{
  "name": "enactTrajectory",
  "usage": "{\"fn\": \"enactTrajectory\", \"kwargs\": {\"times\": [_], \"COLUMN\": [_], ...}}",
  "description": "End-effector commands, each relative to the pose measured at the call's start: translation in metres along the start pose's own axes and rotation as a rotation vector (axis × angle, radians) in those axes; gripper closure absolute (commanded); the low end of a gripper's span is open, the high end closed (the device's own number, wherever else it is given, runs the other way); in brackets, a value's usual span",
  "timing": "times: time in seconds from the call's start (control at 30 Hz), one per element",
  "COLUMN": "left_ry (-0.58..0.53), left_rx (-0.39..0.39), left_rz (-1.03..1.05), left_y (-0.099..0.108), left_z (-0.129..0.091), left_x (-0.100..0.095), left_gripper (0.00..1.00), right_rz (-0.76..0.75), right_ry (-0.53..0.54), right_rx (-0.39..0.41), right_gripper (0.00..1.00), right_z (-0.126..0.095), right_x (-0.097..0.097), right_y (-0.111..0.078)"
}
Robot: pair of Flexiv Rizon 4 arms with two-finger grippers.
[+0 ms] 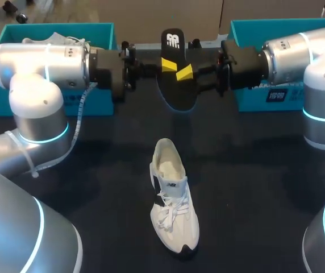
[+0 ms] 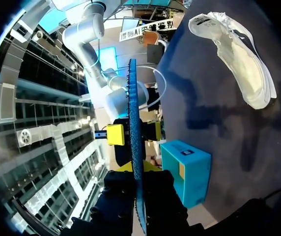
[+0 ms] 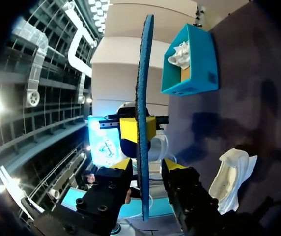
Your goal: Take the shoe out of the shoebox, open the shoe tongue, remove and reinsert the insole, then place the shoe into the shoebox
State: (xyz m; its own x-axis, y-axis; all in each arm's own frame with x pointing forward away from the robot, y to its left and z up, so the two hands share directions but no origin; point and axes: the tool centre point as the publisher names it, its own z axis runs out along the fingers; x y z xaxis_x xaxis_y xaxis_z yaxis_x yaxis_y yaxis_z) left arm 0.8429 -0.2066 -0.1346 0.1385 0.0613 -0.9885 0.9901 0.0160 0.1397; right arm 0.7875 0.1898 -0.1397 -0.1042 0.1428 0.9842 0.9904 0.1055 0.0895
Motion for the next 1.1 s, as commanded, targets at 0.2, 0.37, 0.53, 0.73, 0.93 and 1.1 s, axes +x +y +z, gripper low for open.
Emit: {"fn": "enactTrajectory", "kwargs": {"times": [0.2, 0.37, 0.53, 0.73, 0.93, 1.1], "left_ry": [-0.002, -0.004, -0.005, -0.005, -0.005, -0.005], "left_rx": [-0.002, 0.001, 0.004, 0.004, 0.004, 0.004], "left_rz": [0.003, 0.002, 0.000, 0.000, 0.000, 0.000], "left_y": [-0.0026, -0.0044, -0.0048, -0.0048, -0.0048, -0.0048], "left_z": [0.0018, 0.0027, 0.0030, 0.0030, 0.0030, 0.0030], "left_x": [0.0007, 0.0005, 0.0005, 0.0005, 0.0005, 0.0005], "left_gripper": [1.00, 1.00, 1.00, 1.00, 1.00, 1.00], "right_rz": [-0.007, -0.008, -0.007, -0.006, -0.001, 0.001], "right_ry": [-0.005, -0.006, -0.006, -0.005, -0.010, -0.014], "right_rx": [0.001, 0.001, -0.002, -0.004, -0.001, 0.005], "right_gripper": [0.65, 0.67, 0.70, 0.71, 0.71, 0.73], "right_z": [-0.0022, -0.0038, -0.0052, -0.0056, -0.0041, -0.0025], "right_x": [0.0010, 0.0006, 0.0001, -0.0005, -0.0013, -0.0018], "right_y": [-0.0020, -0.0028, -0.0045, -0.0056, -0.0063, -0.0058]}}
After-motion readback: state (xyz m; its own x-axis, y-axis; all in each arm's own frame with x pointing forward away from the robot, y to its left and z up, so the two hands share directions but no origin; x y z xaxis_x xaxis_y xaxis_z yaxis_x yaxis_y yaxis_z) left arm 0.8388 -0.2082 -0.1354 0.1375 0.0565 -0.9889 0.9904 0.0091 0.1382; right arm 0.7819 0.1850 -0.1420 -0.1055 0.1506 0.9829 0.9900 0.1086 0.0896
